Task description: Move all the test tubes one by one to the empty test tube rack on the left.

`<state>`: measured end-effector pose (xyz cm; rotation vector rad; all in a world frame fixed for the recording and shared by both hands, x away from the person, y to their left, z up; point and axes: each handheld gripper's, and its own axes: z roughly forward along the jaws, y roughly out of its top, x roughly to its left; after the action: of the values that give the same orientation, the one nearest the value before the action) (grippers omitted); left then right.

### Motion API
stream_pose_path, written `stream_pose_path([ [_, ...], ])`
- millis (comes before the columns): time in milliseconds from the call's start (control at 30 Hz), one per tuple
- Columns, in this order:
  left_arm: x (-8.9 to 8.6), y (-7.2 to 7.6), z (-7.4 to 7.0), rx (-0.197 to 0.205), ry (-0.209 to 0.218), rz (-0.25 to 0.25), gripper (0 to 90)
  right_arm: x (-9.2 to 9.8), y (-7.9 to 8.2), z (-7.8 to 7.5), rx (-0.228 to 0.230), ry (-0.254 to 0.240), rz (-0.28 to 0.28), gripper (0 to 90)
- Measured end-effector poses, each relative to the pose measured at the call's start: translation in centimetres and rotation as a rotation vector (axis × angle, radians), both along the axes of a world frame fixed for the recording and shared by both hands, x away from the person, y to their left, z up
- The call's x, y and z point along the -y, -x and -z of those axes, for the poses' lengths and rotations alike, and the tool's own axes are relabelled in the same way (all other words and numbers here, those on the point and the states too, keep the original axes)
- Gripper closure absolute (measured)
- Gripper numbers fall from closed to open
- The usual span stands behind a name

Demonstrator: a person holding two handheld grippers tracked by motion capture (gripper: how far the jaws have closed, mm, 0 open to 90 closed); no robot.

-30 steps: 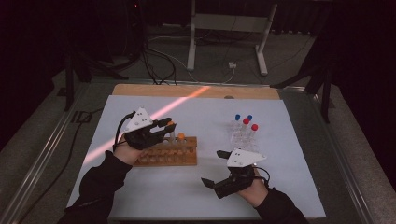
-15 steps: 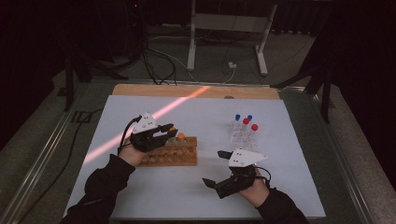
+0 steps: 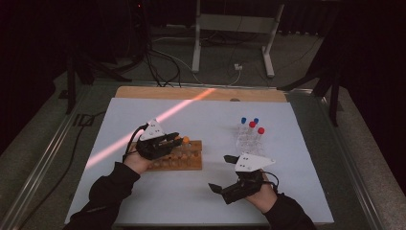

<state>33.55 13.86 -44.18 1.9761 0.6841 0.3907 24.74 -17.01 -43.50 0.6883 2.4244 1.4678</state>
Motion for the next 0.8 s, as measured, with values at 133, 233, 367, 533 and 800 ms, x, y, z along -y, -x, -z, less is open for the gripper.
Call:
stream_pose_path([
  [133, -0.2, 0.0, 0.1, -0.007, -0.001, 0.0, 71.5, 0.0, 0.0, 0.0, -0.003, 0.003, 0.002, 0.0],
  [233, -0.3, -0.1, 0.2, -0.014, 0.003, -0.002, 71.4, 0.1, 0.0, 0.0, 0.0, 0.003, 0.002, 0.0],
  [367, -0.3, -0.1, 0.2, -0.018, 0.013, -0.001, 70.8, 0.1, 0.1, 0.0, -0.001, 0.001, 0.0, 0.0],
  [533, -0.9, 0.2, -0.2, -0.019, 0.038, 0.014, 64.0, 0.4, 0.0, -0.3, 0.004, -0.009, 0.008, 0.0],
  [800, -1.7, 1.7, -1.8, -0.005, 0.113, 0.034, 30.7, 2.0, -0.7, -0.9, 0.05, -0.021, 0.029, 0.0],
])
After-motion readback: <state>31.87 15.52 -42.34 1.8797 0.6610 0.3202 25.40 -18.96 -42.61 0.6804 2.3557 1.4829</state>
